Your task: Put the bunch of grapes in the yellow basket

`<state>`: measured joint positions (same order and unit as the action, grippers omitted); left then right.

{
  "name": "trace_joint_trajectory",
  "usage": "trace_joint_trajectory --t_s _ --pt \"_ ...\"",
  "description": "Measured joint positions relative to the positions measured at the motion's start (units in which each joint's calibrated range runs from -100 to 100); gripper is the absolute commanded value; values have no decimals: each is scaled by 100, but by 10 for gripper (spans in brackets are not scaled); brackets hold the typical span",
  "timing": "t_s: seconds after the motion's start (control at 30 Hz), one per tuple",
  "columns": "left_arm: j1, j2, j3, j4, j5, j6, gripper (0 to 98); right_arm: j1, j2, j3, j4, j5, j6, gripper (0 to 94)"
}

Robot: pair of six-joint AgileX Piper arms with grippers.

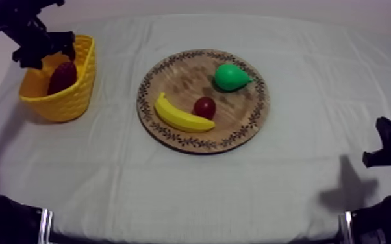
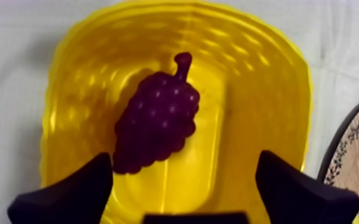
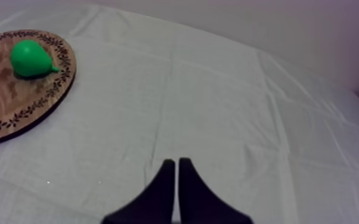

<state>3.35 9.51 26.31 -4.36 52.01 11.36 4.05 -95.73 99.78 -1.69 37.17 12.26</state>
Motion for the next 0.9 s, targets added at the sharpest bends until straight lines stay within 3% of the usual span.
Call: trace_joint_trajectory --t_s 0.17,0.5,0.9 --pt "34 -325 26 46 163 -30 840 0 0 0 0 0 0 5" --pt "199 -1695 598 117 464 14 529 0 0 0 0 0 0 5" --pt "211 -3672 2265 176 213 -71 379 0 0 0 0 2 0 5"
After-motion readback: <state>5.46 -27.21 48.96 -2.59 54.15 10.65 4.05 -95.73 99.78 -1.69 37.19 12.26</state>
